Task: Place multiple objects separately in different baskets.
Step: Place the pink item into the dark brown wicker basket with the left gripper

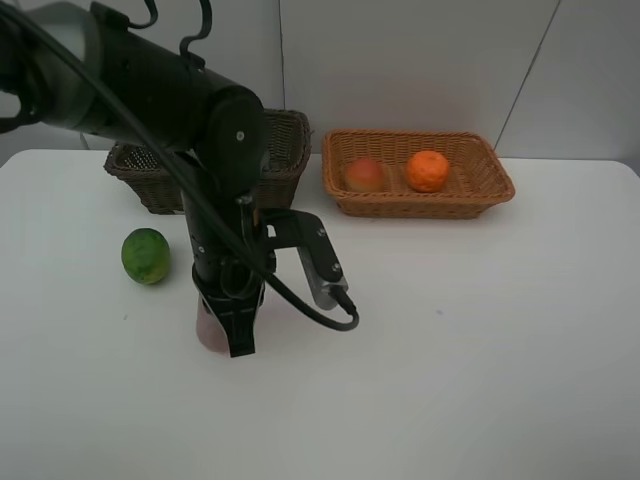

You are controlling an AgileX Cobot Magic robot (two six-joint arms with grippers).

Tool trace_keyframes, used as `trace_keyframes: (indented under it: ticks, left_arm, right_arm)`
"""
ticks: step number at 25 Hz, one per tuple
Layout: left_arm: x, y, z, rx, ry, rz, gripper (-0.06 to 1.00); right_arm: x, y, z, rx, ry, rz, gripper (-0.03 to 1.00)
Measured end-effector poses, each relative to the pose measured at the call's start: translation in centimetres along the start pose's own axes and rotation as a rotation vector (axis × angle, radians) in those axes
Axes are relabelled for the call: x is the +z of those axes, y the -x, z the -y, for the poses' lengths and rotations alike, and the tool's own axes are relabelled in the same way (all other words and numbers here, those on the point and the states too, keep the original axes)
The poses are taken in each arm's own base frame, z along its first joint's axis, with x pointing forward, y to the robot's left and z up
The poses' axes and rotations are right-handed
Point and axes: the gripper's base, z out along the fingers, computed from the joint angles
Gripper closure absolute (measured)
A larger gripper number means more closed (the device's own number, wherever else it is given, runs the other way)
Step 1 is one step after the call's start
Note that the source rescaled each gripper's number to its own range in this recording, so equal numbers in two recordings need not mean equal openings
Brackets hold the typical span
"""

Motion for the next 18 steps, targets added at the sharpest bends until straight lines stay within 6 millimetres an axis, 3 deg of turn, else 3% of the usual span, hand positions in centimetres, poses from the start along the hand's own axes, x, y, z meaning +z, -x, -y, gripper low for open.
trace_keyframes:
  ticks: [9,18]
  left_arm:
    - [-6.6,2.1,-1.3,-0.131,0.059,0.128,0.94]
    - [-12.0,3.5,-2.9,-0.34,0.15,0.219,0.94]
  right_arm:
    - [0.0,0.0,0.0,0.0,0.0,0.0,0.01]
    - [0.0,0.0,0.0,0.0,0.0,0.0,0.01]
